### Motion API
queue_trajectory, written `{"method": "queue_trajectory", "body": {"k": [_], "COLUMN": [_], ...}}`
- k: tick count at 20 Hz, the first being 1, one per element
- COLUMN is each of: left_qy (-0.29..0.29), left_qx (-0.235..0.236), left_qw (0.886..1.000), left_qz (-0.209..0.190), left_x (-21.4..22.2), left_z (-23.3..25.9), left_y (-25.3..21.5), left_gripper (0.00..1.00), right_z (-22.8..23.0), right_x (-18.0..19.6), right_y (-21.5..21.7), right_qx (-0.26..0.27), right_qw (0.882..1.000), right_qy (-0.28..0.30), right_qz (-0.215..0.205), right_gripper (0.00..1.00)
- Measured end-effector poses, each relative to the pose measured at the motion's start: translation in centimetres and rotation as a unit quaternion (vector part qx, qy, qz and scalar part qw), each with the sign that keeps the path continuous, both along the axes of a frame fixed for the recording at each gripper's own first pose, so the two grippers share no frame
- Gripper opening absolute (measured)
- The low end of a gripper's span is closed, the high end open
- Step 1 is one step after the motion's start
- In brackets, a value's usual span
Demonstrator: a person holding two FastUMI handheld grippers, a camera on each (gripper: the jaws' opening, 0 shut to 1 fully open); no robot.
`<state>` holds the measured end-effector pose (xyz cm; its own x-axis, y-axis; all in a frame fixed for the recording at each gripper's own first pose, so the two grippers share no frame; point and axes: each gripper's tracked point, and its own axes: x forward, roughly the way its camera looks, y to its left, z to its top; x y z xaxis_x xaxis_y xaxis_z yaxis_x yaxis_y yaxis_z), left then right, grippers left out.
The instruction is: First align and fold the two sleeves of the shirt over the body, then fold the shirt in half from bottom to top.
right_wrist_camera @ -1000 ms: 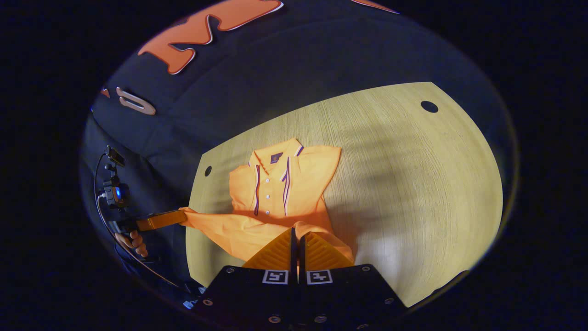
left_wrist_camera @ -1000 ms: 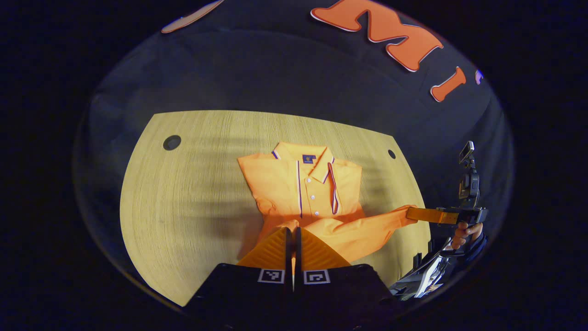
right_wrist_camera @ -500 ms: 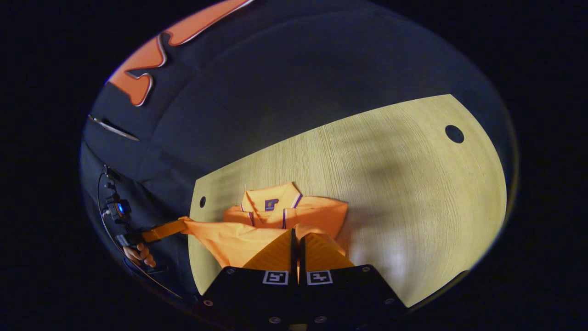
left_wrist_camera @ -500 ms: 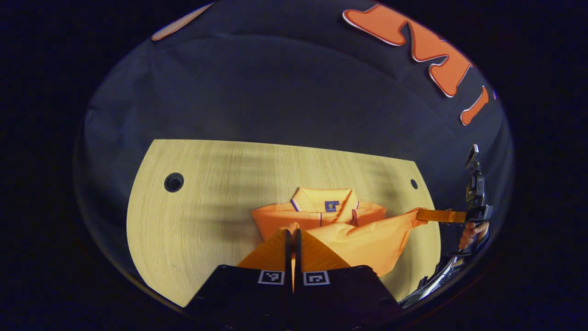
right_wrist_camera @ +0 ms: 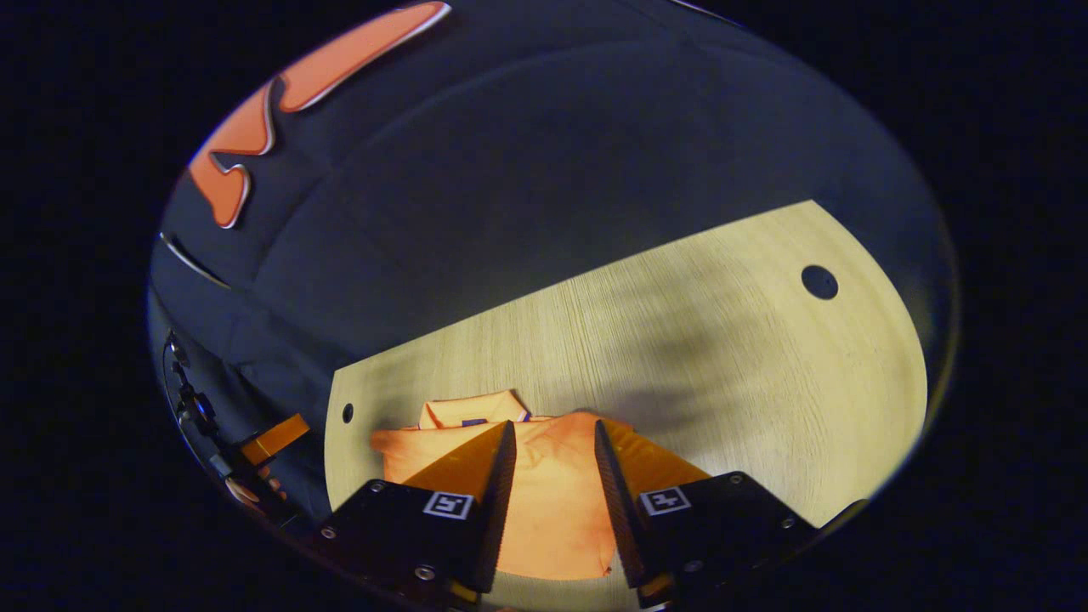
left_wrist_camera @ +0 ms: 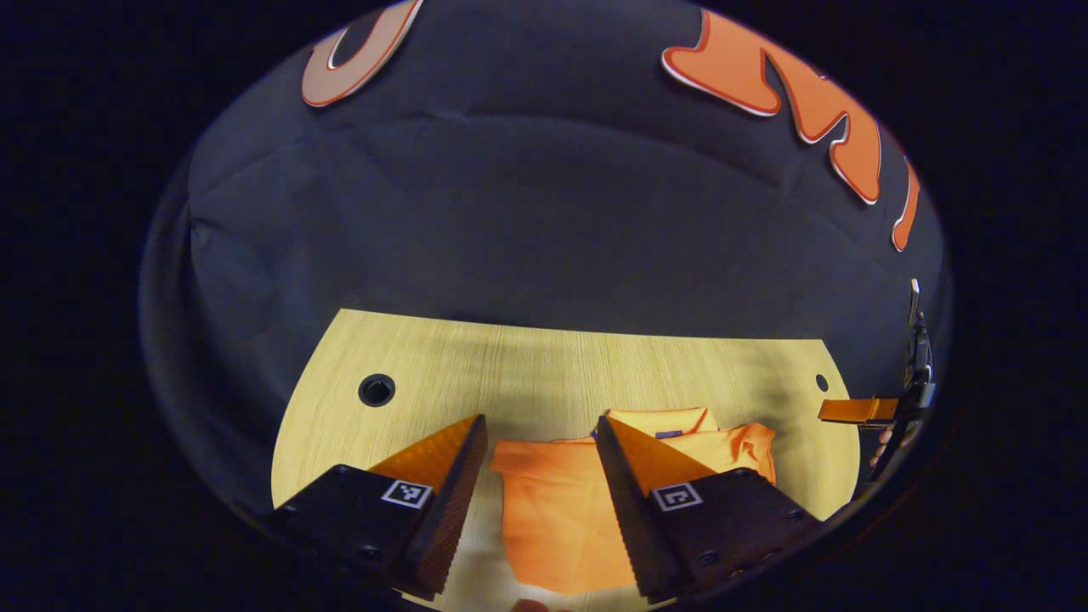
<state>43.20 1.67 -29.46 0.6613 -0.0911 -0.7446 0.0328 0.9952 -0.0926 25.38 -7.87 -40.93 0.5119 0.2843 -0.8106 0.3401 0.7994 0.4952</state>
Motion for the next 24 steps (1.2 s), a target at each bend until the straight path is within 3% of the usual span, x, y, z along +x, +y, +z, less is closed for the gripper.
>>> {"method": "queue_trajectory", "body": {"k": [3, 4, 6, 12, 16, 21, 22, 24], "left_qy": [-0.054, -0.072, -0.094, -0.158, -0.192, -0.278, -0.290, -0.305], "left_qx": [0.015, 0.018, 0.005, -0.037, -0.052, -0.022, -0.009, -0.001], "left_qw": [0.998, 0.997, 0.995, 0.985, 0.979, 0.960, 0.957, 0.952], "left_qz": [-0.011, -0.016, -0.029, -0.060, -0.035, -0.010, -0.008, -0.006], "left_x": [-1.8, -2.6, -4.9, -11.9, -16.0, -21.6, -22.8, -24.5], "left_z": [4.3, 5.3, 7.8, 13.5, 15.6, 20.8, 21.4, 22.7], "left_y": [-0.4, -0.8, -2.1, -5.2, -4.9, -3.6, -3.5, -4.1], "left_gripper": [0.93, 0.99, 0.95, 0.95, 0.95, 0.95, 0.94, 0.94], "right_z": [3.9, 5.2, 7.3, 13.7, 17.0, 23.6, 24.7, 25.9], "right_x": [0.0, -0.2, -2.1, -6.9, -9.0, -13.7, -14.7, -16.3], "right_y": [-1.0, -1.5, -1.7, -0.9, 0.7, 1.7, 1.9, 3.2], "right_qx": [-0.035, -0.054, -0.096, -0.149, -0.180, -0.231, -0.238, -0.245], "right_qw": [0.997, 0.994, 0.989, 0.972, 0.960, 0.924, 0.919, 0.911], "right_qy": [-0.069, -0.093, -0.109, -0.178, -0.212, -0.302, -0.314, -0.330], "right_qz": [-0.016, -0.019, -0.019, -0.023, -0.024, -0.034, -0.033, -0.028], "right_gripper": [0.73, 0.83, 0.88, 0.96, 0.96, 0.96, 1.00, 0.95]}}
